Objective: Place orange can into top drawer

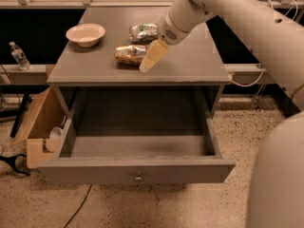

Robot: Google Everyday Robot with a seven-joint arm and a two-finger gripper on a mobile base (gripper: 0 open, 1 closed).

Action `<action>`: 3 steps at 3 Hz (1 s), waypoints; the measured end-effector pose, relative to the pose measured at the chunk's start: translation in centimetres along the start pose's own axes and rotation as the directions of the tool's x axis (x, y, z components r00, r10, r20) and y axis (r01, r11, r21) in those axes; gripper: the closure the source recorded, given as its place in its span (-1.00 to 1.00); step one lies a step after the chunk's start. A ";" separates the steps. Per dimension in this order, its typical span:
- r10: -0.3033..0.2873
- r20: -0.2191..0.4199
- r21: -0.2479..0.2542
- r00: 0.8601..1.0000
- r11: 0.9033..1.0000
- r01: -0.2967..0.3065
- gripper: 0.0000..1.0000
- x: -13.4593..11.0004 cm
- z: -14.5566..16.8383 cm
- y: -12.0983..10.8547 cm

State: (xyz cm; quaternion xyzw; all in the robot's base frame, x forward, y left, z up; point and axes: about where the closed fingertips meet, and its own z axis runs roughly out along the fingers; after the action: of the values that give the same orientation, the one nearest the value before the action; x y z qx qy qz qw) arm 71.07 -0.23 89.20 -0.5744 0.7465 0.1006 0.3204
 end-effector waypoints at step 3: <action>-0.085 0.014 -0.130 0.996 0.988 0.086 -0.59 -4.1 8.6 -0.1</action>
Offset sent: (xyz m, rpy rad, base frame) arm 0.0484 0.0848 -0.0376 -0.0142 0.0478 0.1661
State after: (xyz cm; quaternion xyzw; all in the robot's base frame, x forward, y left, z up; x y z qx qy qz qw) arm 74.84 7.46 84.98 -0.6252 0.7116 0.1376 0.2894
